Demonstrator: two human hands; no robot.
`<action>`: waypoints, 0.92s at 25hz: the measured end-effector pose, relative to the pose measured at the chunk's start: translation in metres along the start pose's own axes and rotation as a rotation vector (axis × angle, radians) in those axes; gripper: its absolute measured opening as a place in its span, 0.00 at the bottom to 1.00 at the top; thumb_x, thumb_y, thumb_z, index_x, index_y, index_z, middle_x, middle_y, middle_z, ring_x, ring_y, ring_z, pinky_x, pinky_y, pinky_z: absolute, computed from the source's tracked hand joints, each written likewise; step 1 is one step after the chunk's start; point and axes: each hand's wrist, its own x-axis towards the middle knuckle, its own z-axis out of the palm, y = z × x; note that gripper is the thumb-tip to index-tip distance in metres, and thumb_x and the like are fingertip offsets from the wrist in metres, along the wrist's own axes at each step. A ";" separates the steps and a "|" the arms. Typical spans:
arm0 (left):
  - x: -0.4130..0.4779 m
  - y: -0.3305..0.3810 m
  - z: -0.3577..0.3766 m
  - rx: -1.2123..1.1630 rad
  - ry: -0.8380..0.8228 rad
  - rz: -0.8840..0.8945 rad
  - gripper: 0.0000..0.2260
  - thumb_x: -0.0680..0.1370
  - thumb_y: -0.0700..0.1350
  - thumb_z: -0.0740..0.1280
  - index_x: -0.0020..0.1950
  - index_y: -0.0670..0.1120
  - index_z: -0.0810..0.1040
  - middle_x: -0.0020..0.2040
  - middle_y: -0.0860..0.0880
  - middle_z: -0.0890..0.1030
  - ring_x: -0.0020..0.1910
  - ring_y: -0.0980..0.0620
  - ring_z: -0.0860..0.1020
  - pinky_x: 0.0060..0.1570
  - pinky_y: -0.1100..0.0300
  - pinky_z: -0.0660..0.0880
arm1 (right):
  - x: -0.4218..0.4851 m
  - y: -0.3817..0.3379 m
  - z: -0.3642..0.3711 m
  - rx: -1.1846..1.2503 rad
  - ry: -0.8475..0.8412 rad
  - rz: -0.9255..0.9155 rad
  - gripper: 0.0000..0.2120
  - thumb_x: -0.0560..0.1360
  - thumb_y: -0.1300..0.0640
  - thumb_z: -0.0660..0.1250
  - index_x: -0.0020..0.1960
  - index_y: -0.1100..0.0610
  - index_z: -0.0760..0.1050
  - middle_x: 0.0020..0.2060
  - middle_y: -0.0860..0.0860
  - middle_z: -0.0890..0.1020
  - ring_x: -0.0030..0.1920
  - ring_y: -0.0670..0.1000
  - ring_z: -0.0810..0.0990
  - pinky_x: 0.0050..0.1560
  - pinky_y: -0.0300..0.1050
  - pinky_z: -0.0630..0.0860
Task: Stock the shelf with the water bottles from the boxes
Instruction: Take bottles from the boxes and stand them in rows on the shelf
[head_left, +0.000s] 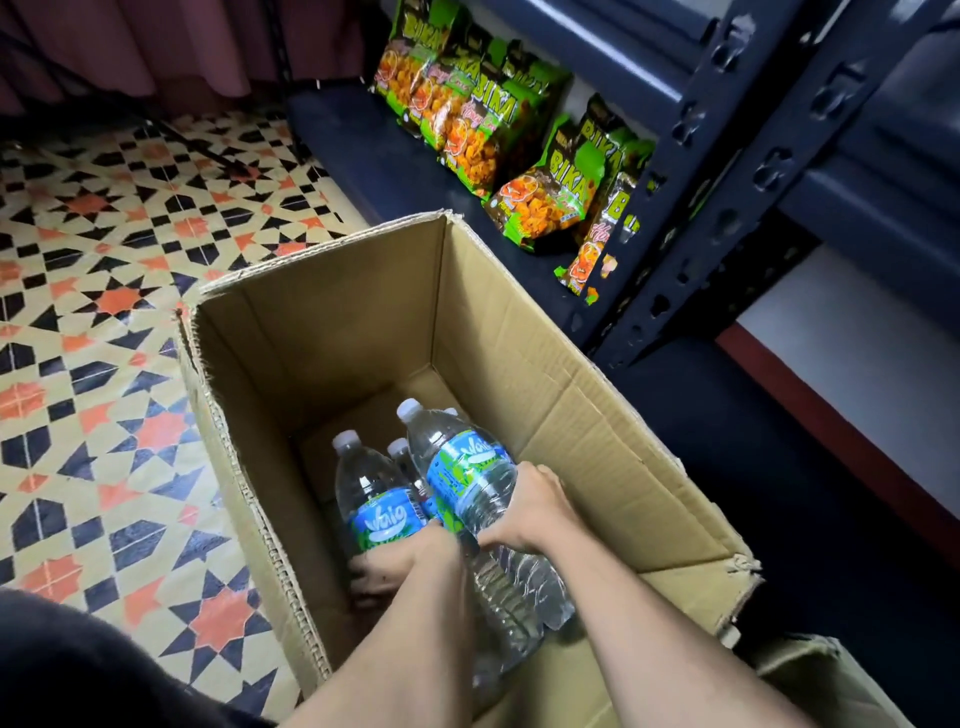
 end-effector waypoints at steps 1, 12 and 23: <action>-0.017 0.004 -0.001 0.019 -0.093 -0.001 0.17 0.72 0.40 0.77 0.42 0.37 0.68 0.45 0.35 0.72 0.44 0.42 0.74 0.58 0.64 0.74 | -0.007 -0.002 -0.007 -0.005 0.023 -0.010 0.43 0.59 0.45 0.82 0.67 0.57 0.68 0.64 0.54 0.72 0.68 0.54 0.69 0.69 0.44 0.67; -0.147 0.051 -0.079 0.079 -0.152 0.647 0.32 0.58 0.50 0.82 0.57 0.41 0.78 0.54 0.36 0.76 0.57 0.38 0.76 0.59 0.51 0.73 | -0.138 -0.008 -0.110 0.286 0.535 -0.124 0.37 0.58 0.45 0.80 0.63 0.51 0.71 0.56 0.47 0.74 0.61 0.49 0.73 0.58 0.42 0.70; -0.331 0.087 -0.159 -0.091 -0.536 1.307 0.26 0.58 0.53 0.82 0.51 0.49 0.78 0.45 0.49 0.75 0.51 0.52 0.70 0.52 0.60 0.69 | -0.279 0.001 -0.186 0.660 1.230 -0.298 0.30 0.56 0.47 0.83 0.53 0.46 0.72 0.45 0.37 0.73 0.50 0.32 0.71 0.50 0.22 0.64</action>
